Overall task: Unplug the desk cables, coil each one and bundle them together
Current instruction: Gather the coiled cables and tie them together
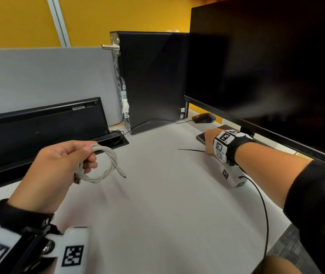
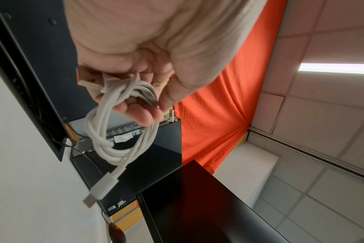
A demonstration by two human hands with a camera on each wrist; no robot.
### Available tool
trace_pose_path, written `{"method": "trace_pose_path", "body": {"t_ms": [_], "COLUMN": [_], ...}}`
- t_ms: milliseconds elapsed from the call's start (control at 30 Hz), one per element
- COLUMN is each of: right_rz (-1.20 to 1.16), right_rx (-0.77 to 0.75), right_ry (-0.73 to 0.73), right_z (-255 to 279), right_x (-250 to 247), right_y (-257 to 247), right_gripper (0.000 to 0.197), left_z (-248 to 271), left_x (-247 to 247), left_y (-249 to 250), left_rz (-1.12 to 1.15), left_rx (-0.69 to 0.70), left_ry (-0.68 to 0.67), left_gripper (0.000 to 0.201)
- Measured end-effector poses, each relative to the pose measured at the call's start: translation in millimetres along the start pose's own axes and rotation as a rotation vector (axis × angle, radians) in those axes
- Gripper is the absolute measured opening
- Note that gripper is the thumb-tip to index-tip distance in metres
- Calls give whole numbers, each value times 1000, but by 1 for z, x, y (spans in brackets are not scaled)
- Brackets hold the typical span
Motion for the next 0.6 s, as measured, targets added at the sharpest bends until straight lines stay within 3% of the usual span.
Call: {"method": "trace_pose_path", "body": {"t_ms": [133, 233, 400, 600], "right_rz": [-158, -509, -974, -1066], "right_rx": [-2, -66, -318, -656], "right_ry": [-127, -332, -751, -959], "right_z": [3, 20, 79, 139], "right_x": [-20, -44, -78, -104], "right_y": [-27, -58, -114, -173], "right_gripper": [21, 24, 25, 24], "left_z": [-2, -4, -7, -4], "left_x": [-4, -10, -21, -22], "left_y": [3, 2, 2, 16], "left_rz": [27, 37, 81, -44], "left_rx": [-2, -8, -59, -53], "left_ry": [43, 98, 167, 68], "left_gripper": [19, 19, 23, 19]}}
Point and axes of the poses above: each hand's wrist, its own z-axis away from the middle knuckle, its own x-axis out of the palm, y = z × x, the point moved 5 cm from there along -z, towards the middle knuckle, and after that the axes turned 15 degrees about x, right-handed, at the moved point
